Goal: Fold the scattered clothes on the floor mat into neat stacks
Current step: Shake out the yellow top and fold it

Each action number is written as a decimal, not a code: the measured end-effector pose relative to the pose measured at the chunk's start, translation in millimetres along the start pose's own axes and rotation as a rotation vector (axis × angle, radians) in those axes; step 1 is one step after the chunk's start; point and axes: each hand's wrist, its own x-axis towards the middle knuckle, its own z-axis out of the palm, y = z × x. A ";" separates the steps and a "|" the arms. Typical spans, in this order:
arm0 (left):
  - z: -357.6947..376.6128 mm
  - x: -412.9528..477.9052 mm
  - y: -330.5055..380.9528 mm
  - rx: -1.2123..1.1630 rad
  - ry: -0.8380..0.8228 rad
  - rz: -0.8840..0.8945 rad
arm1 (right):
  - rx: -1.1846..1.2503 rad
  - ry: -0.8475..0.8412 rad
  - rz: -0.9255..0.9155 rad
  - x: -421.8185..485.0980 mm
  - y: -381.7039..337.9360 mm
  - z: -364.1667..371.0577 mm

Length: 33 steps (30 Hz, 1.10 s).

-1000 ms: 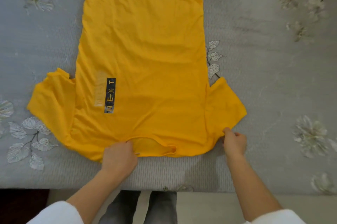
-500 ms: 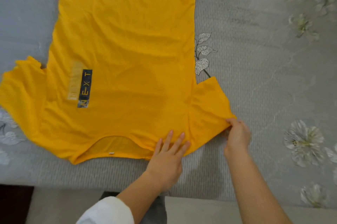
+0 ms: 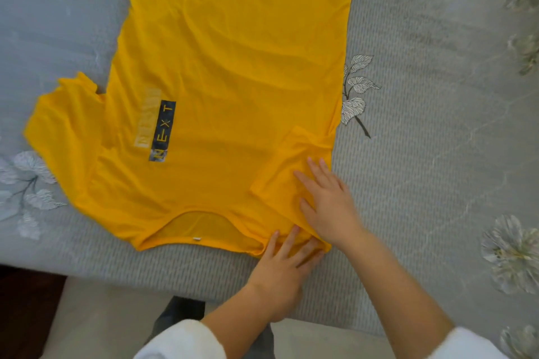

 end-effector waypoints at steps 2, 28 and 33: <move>-1.7 -7.1 -4.5 -0.026 -0.015 0.061 | -0.135 -0.061 0.048 4.7 -6.0 6.4; -69.4 -186.7 -352.9 -1.428 0.997 -1.135 | -0.291 0.129 -0.207 86.8 -206.9 122.1; -69.8 -191.0 -367.6 -1.652 0.991 -0.949 | -0.316 0.163 -0.214 88.7 -207.0 126.8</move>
